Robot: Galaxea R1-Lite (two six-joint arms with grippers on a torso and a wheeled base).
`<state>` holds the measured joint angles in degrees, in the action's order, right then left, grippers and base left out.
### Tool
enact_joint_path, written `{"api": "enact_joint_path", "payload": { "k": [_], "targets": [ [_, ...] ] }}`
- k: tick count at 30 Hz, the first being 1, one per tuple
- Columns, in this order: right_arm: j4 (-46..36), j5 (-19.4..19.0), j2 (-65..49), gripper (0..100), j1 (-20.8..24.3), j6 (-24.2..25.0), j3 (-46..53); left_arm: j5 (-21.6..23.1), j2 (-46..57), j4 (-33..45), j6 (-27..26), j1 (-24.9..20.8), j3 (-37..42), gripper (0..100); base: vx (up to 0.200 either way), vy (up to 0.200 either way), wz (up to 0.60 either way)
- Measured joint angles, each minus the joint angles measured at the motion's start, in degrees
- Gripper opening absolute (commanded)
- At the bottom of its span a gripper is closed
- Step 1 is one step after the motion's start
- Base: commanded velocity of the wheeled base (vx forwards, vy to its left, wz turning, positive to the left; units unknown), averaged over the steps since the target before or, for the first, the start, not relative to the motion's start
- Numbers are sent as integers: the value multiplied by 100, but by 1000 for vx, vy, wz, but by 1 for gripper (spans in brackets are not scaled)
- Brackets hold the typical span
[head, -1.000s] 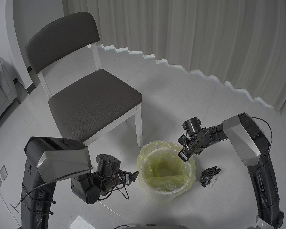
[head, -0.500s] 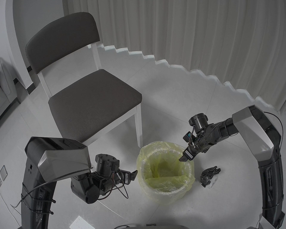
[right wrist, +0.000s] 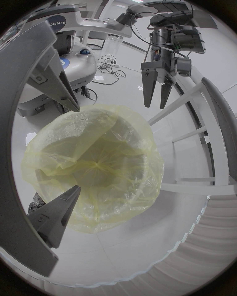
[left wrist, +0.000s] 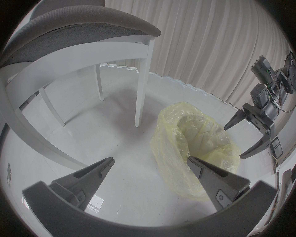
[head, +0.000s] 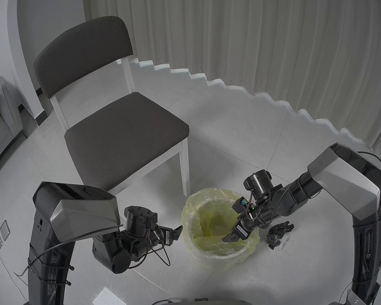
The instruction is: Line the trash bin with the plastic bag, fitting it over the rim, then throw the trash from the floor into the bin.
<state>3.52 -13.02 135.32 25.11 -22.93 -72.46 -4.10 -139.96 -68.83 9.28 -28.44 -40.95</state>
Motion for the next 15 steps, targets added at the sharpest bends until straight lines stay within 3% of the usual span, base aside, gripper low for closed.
{"api": "enact_joint_path", "payload": {
  "k": [15],
  "targets": [
    [9,-116,-83,100,274,27,22,49,140,-299,0,6,219,100,0,0,0]
  ]
}}
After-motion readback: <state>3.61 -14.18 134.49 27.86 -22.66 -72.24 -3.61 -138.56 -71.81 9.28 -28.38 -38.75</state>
